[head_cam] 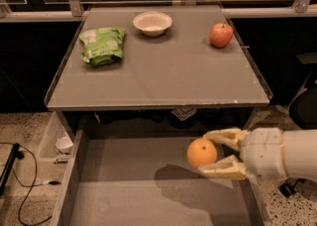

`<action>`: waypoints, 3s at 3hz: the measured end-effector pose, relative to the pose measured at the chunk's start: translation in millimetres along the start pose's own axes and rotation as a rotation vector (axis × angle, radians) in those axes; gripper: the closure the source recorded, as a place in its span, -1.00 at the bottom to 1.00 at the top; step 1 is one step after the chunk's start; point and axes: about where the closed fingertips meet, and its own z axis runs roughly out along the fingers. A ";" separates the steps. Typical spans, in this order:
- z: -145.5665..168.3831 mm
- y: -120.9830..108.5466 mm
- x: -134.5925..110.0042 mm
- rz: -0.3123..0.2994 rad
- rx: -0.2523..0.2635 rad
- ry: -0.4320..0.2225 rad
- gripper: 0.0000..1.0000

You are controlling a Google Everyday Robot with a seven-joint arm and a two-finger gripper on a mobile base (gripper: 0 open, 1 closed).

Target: Place orange into top drawer

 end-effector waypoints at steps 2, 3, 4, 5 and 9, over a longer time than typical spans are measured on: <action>89.8 48.9 94.1 0.104 -0.072 0.112 1.00; 118.7 48.6 113.8 0.108 -0.071 0.119 1.00; 135.9 33.8 115.7 0.093 -0.053 0.102 1.00; 146.2 24.2 110.5 0.076 -0.038 0.080 1.00; 147.2 23.3 110.1 0.075 -0.037 0.077 -0.71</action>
Offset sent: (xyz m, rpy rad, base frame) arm -0.0125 0.0378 -0.2078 -0.0809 0.2157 -0.0493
